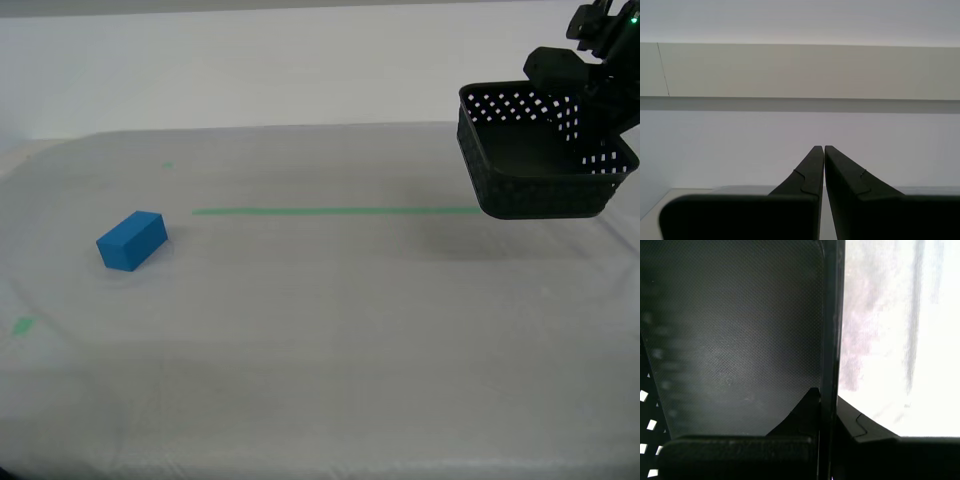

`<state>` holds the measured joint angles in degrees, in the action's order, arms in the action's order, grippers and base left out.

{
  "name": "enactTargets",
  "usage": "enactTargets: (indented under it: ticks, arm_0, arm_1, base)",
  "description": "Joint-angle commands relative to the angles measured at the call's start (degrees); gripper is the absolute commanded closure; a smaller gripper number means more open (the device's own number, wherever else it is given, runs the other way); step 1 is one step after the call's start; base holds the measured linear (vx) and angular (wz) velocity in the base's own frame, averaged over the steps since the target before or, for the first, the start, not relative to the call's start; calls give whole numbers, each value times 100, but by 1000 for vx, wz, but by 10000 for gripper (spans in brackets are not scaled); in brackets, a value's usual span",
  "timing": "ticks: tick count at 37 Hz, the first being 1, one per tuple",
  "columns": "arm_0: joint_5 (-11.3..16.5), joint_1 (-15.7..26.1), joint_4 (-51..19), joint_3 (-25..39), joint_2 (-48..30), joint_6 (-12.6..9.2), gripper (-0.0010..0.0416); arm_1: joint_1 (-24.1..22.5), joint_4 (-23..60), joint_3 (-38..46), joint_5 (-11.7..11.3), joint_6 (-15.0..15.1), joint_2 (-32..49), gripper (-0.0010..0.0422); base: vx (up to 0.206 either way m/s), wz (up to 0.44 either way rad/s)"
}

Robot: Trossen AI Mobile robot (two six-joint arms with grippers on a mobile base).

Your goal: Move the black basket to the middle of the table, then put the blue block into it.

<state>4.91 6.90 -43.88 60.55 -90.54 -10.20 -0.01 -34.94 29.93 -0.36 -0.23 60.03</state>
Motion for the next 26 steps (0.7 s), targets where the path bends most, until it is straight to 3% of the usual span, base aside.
enactTargets:
  ticks: [1, 7, 13, 26]
  arm_0:
    - [179, 50, -83, 4, 57, -125, 407]
    - [426, 144, -258, 50, 151, -321, 407]
    - [424, 319, -647, 442, 151, -361, 407]
    - [424, 861, -977, 1471, 83, -831, 407]
  arm_1:
    - [0, -31, 7, -4, 7, 0, 412]
    - [0, -31, 4, -4, 9, 0, 412]
    - [-2, -31, 4, -4, 7, 0, 412]
    - [-2, -28, 4, -4, 7, 0, 412]
  base:
    - [0, 0]
    - [0, 0]
    - [0, 0]
    - [0, 0]
